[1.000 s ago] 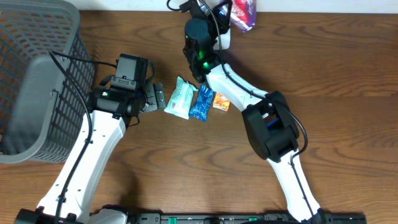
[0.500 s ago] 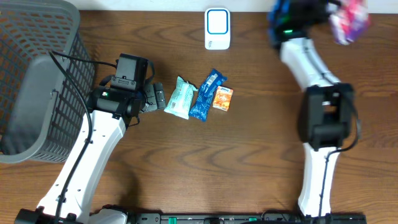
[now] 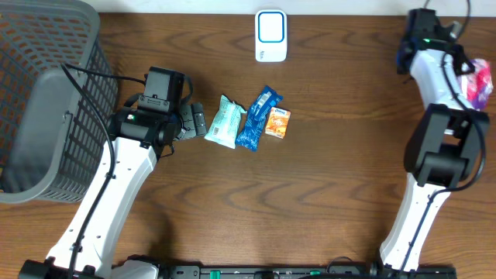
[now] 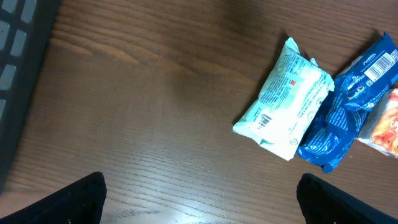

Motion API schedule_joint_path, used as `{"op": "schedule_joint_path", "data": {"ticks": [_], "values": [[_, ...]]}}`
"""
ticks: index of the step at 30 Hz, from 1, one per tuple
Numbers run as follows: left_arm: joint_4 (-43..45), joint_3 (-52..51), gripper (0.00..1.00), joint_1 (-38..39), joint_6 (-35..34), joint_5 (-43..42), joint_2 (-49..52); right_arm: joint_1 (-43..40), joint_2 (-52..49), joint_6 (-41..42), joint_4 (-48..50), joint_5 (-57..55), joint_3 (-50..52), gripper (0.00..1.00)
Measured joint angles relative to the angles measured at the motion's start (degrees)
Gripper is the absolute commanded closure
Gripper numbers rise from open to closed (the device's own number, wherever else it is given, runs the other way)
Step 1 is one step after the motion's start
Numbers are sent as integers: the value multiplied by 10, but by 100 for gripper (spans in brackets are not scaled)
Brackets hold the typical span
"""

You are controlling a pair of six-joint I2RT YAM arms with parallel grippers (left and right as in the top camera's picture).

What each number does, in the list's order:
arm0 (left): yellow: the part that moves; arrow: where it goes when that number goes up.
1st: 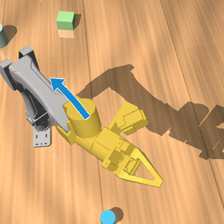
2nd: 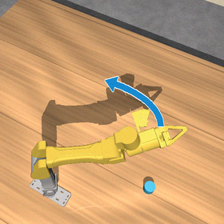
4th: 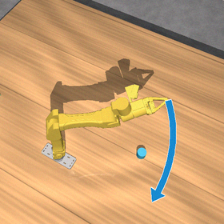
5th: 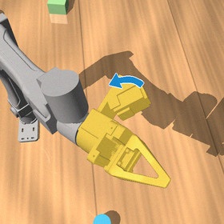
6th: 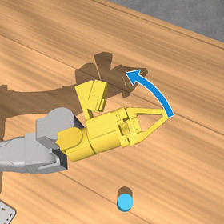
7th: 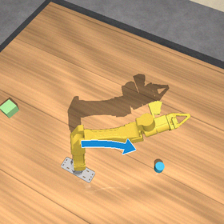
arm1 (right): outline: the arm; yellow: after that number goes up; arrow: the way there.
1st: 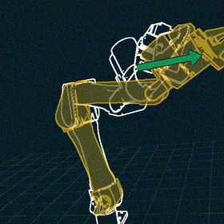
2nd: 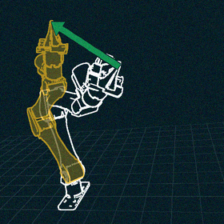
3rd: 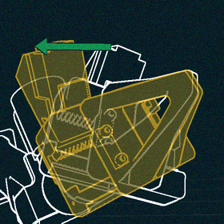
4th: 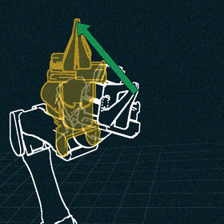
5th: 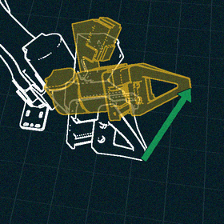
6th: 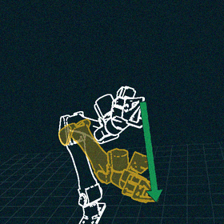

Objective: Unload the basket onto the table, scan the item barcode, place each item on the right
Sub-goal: 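Carry the purple box to the right edge of the table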

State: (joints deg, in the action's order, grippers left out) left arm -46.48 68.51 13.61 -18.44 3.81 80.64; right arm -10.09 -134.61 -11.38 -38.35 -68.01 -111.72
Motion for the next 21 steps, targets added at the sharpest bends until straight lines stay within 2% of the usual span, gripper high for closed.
{"op": "schedule_joint_path", "data": {"ticks": [2,3,11,19,21], "values": [[0,0,2,0,0,0,0,-18,0,18,-23,18,0,7],[0,0,2,0,0,0,0,-27,0,26,-35,31,0,1],[0,0,2,0,0,0,0,-42,0,93,-123,202,0,1],[0,0,2,0,0,0,0,-13,34,125,-133,365,0,1],[0,0,2,0,0,0,0,-10,64,130,-131,411,-1,6]]}}
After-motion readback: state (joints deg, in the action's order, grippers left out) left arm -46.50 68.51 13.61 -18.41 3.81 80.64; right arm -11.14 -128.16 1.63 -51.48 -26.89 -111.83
